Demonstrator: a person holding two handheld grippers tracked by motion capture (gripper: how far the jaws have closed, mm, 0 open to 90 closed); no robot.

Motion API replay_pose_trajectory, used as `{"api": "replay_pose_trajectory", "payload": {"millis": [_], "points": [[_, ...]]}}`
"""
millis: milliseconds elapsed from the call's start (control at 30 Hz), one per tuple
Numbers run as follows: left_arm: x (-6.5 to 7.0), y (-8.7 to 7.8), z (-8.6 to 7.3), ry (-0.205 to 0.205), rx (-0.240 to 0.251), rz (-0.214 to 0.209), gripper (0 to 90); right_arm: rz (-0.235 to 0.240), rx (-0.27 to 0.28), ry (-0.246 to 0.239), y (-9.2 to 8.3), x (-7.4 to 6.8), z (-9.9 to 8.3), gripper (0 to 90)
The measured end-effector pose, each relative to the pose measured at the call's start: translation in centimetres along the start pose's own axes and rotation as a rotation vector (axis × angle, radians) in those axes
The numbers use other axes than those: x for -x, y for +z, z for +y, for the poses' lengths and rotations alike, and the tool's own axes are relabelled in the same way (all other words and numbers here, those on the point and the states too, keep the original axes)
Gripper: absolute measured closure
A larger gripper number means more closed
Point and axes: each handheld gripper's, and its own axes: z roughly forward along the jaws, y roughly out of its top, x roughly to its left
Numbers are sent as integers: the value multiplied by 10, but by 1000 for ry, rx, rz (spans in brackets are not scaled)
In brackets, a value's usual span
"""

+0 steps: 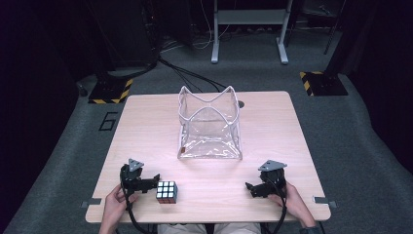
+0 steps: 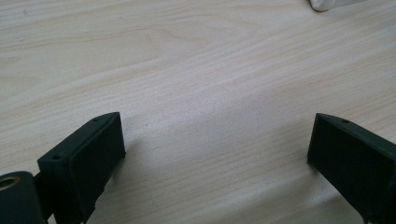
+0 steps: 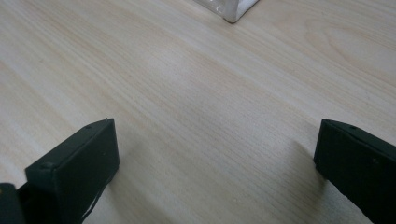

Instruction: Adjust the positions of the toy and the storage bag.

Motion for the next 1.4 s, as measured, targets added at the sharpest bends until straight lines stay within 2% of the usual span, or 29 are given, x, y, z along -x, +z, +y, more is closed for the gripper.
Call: {"api": "replay_pose_trajectory", "payload": {"millis": [167,533,667,700,800,967,1067,1200,1400], "points": [[0,0,0,-1,2,1,39,4,-2,-18,-2,3,-2,0],[-1,-1,-1,4,3,-7,39,-16,-8,-6,-1,0,0,0],[-3,-2,-2,9,1,-9,39,-26,-9,-23,-1,-1,1,0],[-4,-1,-2,8,4,-12,39,-26,-11,-8,-1,-2,2,4],[-6,-2,-2,20,-1,-25,39,-14,-5,-18,-3,0,4,0],[-9,-1,-1,32,-8,-30,13,-2,17,-9,-8,-1,8,0],[-10,-1,-1,32,-9,-31,12,20,28,-11,-13,-8,12,0],[-9,-1,-2,26,-8,-27,11,22,27,-30,-15,-14,16,2],[-10,-1,-2,23,-8,-22,7,50,47,-49,-19,-25,22,8]]}}
